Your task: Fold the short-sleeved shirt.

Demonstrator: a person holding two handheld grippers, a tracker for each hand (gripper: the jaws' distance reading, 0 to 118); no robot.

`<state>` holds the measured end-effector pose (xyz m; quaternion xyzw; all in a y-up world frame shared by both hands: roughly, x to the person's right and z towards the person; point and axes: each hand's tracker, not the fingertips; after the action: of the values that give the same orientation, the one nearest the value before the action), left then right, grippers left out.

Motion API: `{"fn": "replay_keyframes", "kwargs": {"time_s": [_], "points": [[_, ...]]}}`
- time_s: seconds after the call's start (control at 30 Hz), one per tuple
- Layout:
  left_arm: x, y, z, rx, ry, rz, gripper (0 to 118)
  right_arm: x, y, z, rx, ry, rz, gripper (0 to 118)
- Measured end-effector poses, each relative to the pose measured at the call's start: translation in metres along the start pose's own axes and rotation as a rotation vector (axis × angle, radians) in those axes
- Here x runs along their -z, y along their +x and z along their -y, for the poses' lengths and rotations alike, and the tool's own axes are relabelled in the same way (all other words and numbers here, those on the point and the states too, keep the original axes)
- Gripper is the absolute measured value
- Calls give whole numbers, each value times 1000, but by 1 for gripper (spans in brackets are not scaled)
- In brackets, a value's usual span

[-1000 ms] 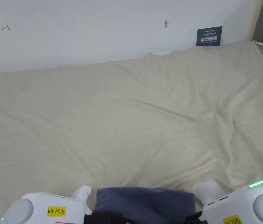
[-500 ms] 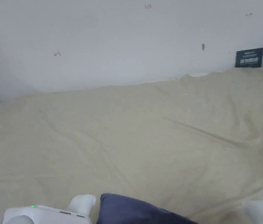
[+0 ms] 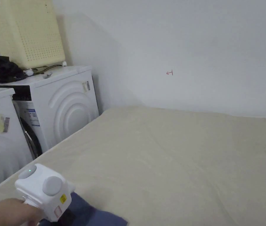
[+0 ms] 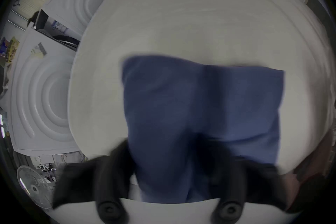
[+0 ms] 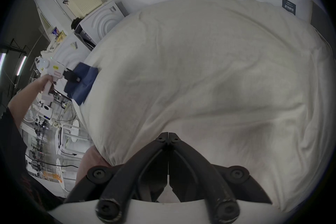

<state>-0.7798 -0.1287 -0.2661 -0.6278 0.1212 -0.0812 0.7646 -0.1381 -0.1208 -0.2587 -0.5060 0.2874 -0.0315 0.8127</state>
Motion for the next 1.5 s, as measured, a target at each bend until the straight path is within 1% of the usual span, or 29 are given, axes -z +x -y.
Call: {"fn": "replay_keyframes", "kwargs": {"time_s": [0.03,0.1,0.2,0.23,0.27,0.33,0.37,0.4,0.43,0.47,0.57,0.63,0.7,0.73,0.8,0.83,0.87,0.9,0.93,0.97,1.03,1.07,1.1,1.13,1.2,1.27,1.33,1.4,1.5], "points": [[1,-3,2,-21,34,-18,118,-3,0,-2,0,7,-1,0],[-11,-6,11,-48,161,4,114,-9,2,-4,-4,27,22,0],[-32,4,20,-121,209,41,114,-23,13,-1,-1,78,82,0],[-41,12,24,-153,239,86,114,-28,15,1,3,101,96,0],[-51,26,29,-204,262,180,110,-35,18,4,10,137,108,0],[-68,61,36,-233,264,317,101,-49,20,10,20,202,104,0],[-84,88,43,-207,354,375,93,-57,19,12,21,224,95,0],[-98,115,46,-164,426,433,56,-63,24,16,17,243,92,0],[-114,148,50,-113,506,464,0,-71,23,19,8,261,89,0],[-130,176,54,-105,597,462,0,-77,22,22,3,271,88,0],[-183,254,63,-74,780,610,0,-99,21,33,-9,305,103,0],[-206,286,76,-96,919,625,0,-120,17,42,-35,389,141,0],[-234,315,86,-109,1061,630,0,-147,13,53,-37,521,164,0],[-239,321,96,-119,1102,605,0,-164,8,62,-48,625,156,0],[-261,333,110,-173,1217,560,0,-197,-12,80,-114,867,134,0],[-270,337,117,-194,1289,543,0,-209,-22,88,-164,951,174,0],[-277,340,129,-213,1353,474,0,-222,-33,98,-212,1066,257,0],[-287,346,138,-224,1435,369,0,-231,-42,106,-234,1175,348,0],[-295,351,146,-258,1468,225,0,-238,-48,111,-243,1246,405,0],[-302,354,153,-291,1506,134,0,-242,-52,115,-243,1296,452,0],[-304,357,163,-304,1545,148,0,-242,-56,122,-235,1394,561,0],[-304,358,165,-299,1542,179,0,-236,-53,121,-213,1422,602,0],[-303,360,167,-298,1534,172,0,-231,-49,124,-180,1429,615,0],[-297,364,168,-304,1534,152,0,-226,-42,126,-157,1429,618,0],[-279,370,170,-299,1535,45,0,-206,-23,130,-127,1380,591,0],[-259,377,174,-294,1543,64,0,-183,-9,137,-86,1299,702,0],[-253,382,178,-288,1515,54,0,-169,4,146,-103,1236,713,0],[-251,387,185,-281,1501,82,0,-167,7,150,-114,1221,689,0],[-247,390,191,-263,1495,65,0,-167,6,156,-124,1214,715,0]]}}
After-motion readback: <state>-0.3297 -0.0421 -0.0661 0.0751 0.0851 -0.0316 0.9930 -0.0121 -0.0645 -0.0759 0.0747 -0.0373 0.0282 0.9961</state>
